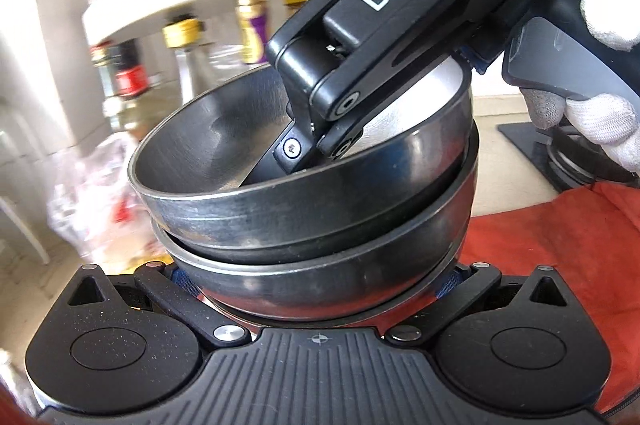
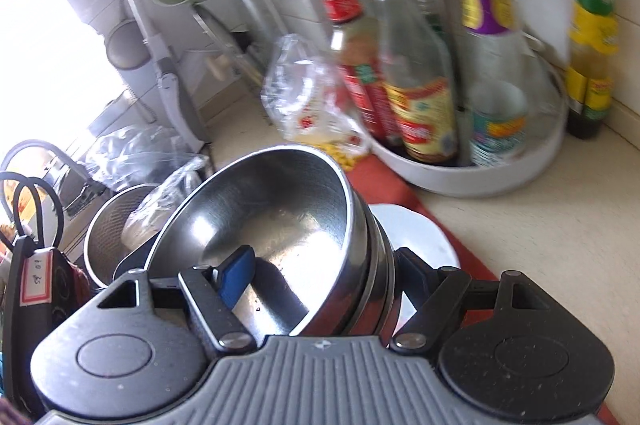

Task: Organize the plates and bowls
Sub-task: 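Lift the stacked steel bowls with both grippers and carry them over the plates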

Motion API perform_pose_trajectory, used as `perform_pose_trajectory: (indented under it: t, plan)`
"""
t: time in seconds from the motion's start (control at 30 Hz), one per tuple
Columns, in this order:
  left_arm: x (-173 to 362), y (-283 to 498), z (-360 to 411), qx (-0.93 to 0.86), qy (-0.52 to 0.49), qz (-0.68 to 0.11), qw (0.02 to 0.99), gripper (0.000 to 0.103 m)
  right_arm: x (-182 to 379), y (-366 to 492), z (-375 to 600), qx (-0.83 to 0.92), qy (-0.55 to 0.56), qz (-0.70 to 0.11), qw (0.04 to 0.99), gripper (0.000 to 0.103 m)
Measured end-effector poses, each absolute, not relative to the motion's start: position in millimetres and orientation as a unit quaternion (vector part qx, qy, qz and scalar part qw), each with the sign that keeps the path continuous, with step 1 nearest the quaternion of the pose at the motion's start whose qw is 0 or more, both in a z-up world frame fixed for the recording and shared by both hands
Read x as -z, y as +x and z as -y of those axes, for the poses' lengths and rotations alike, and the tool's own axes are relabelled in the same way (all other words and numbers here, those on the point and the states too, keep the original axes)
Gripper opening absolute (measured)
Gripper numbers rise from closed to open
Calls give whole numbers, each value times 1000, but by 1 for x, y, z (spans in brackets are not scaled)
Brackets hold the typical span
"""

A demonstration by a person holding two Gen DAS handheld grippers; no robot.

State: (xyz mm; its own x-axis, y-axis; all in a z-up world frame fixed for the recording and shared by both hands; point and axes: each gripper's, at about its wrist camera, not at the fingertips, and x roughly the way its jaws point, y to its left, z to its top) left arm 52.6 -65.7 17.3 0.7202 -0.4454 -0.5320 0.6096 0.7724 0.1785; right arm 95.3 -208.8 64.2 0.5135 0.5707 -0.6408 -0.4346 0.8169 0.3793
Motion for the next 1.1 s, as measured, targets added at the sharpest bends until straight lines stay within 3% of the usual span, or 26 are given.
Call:
perform_pose_trajectory:
  t: [0.47,1.1]
  plan:
    - [-33,52,32,216,154,-250,931,103,-81,114,145,-342,44,-378,859,76]
    - [11,84,70,219,143,-287,922,103,-32,142,182,-312,64,-410,855,76]
